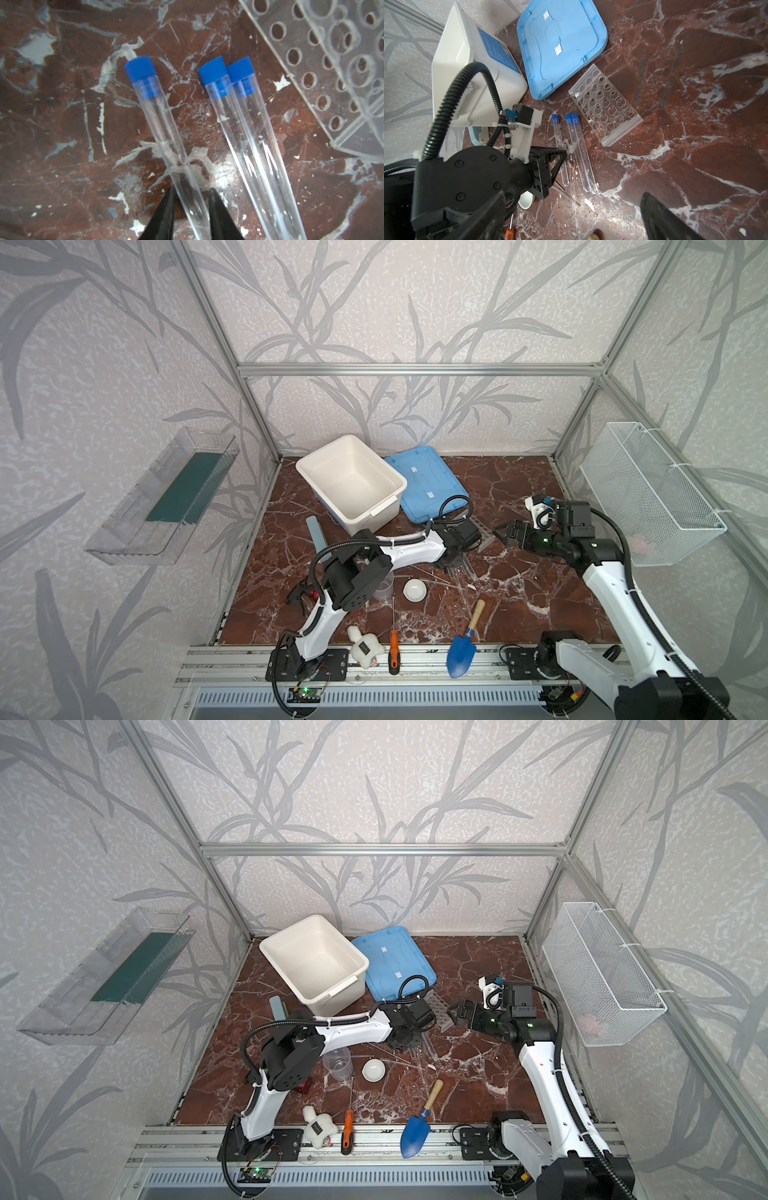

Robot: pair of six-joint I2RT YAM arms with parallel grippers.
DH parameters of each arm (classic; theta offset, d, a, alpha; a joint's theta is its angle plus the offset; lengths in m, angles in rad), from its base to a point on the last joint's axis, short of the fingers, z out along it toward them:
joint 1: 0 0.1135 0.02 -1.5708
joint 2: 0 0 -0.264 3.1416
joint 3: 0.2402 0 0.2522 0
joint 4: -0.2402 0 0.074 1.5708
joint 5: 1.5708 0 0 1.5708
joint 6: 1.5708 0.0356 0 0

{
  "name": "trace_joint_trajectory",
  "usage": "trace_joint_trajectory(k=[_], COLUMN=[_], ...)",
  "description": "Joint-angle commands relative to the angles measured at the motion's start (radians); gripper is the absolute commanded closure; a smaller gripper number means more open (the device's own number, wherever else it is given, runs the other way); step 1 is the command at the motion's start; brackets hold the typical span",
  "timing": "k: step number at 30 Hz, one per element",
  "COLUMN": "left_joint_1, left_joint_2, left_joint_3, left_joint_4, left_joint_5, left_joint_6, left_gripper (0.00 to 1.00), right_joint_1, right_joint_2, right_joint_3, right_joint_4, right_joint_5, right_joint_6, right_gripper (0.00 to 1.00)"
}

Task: Organize the chemistry lab equipment
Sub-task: 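Lower the left gripper over the blue-capped test tubes and grasp one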

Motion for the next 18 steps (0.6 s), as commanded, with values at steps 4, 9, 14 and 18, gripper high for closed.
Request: trace_joint_trajectory(k=[4, 9, 14, 18], left_joint_1=[-0.012, -0.011, 0.004, 0.035], left_joint_2=[-0.059, -0.085, -0.128, -0.173], left_joint_3=[-0.086, -0.134, -0.171, -0.231], left_joint_4=[-0.051, -0.015, 0.039, 0.150], left_joint_5=[0.049, 0.073, 0.052, 0.077], left_joint_6=[-0.038, -0.051, -0.043, -0.033], left_gripper=[0.69, 0.81, 0.82, 0.85], right_joint_1=[-0.003, -0.003, 0.002, 0.004], right_joint_2=[0.021, 0.036, 0.044, 0.057], right_joint_3=[-0.010, -0.012, -0.018, -0.021], right_joint_4=[0.006, 0.014, 0.037, 0.045], right_joint_5=[-0.044, -0.069, -0.095, -0.093], right_joint_6=[-0.009, -0.004, 0.014, 0.024], right_gripper=[0.01, 0.01, 0.00, 0.00])
